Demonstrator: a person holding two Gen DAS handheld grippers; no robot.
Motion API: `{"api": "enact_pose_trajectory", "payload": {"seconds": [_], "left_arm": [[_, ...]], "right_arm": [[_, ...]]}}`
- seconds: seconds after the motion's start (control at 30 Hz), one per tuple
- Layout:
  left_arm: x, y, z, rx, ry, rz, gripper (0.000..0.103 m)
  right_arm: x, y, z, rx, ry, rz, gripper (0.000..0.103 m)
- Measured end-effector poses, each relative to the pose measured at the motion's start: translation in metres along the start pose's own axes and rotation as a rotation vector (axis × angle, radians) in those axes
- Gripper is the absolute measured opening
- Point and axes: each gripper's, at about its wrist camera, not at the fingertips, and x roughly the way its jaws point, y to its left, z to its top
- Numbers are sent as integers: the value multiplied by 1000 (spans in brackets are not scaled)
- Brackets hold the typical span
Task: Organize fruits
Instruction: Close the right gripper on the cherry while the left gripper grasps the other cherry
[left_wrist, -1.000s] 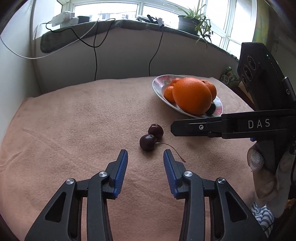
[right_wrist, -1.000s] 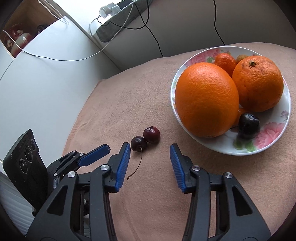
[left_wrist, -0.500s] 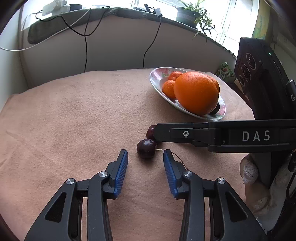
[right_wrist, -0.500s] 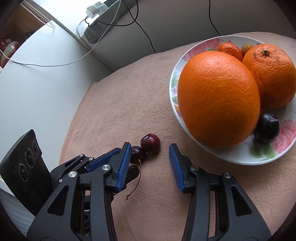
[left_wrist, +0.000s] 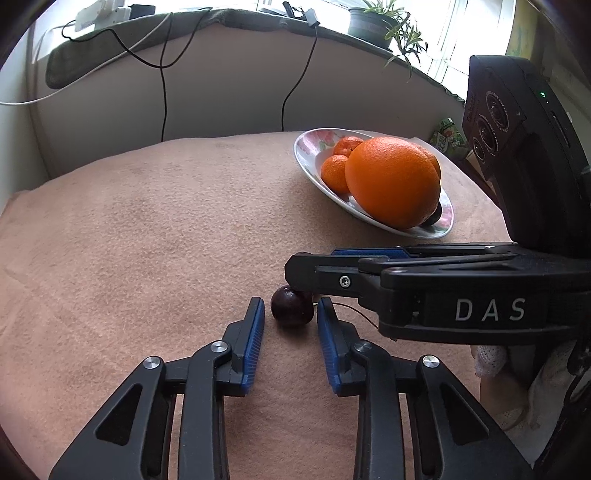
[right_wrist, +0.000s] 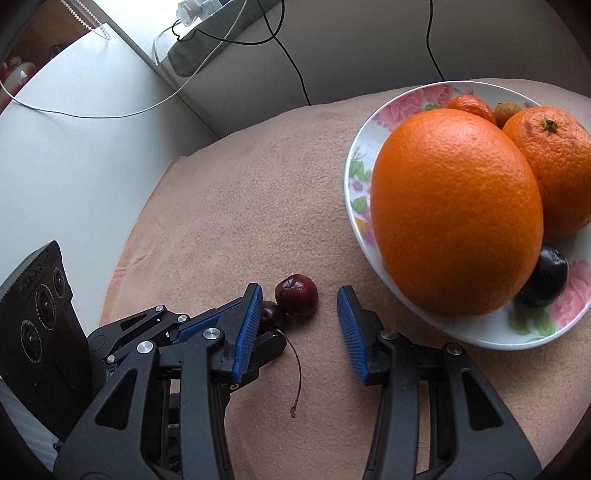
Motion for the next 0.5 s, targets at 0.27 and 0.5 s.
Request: {"api": "enact_pose_trajectory", "payload": {"seconds": [0.27,0.5], "left_arm": [[2,0,1,-2,-4,7,21],[-2,2,-4,-15,-7,11,21]], "right_arm": [[2,6,1,-36,-1,-15,42],[4,8,3,-62,16,-4,32]]}}
